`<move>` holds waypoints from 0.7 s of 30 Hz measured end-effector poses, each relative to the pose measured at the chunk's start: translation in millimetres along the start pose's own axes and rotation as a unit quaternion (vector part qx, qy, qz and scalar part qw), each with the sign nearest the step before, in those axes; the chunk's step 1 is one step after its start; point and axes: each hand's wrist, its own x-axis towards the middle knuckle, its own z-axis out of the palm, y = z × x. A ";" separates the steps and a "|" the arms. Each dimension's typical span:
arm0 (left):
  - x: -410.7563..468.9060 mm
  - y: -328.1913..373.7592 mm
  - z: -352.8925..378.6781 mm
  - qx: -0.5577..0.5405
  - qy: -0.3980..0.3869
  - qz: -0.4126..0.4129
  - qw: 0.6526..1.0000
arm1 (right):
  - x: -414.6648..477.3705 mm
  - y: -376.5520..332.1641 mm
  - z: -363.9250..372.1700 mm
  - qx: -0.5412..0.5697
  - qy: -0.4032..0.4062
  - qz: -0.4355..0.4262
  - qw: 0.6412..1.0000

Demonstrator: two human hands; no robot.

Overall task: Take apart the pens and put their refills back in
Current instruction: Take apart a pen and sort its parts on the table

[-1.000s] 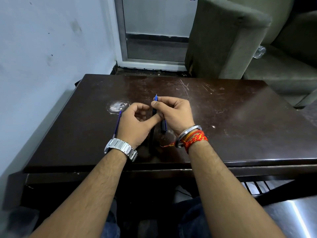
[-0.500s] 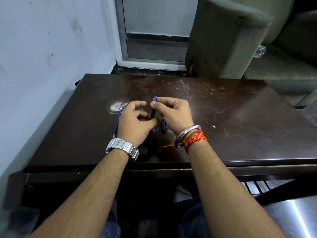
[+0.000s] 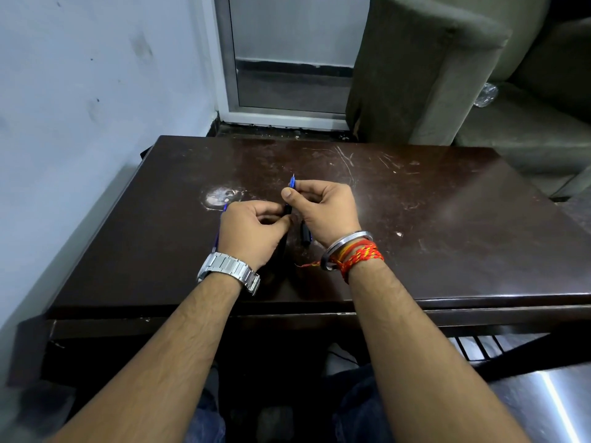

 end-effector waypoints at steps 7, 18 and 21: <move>0.0 -4.1 -2.9 0.009 0.003 -0.013 1.000 | 1.8 2.4 -4.1 -0.058 0.037 0.055 0.996; -0.6 -4.0 -2.0 -0.007 -0.039 -0.048 0.998 | 2.2 10.4 -2.9 -0.264 0.024 0.061 0.962; -0.6 -3.2 -1.9 -0.011 -0.066 -0.036 0.997 | 4.7 4.5 -2.9 -0.070 0.121 0.028 0.990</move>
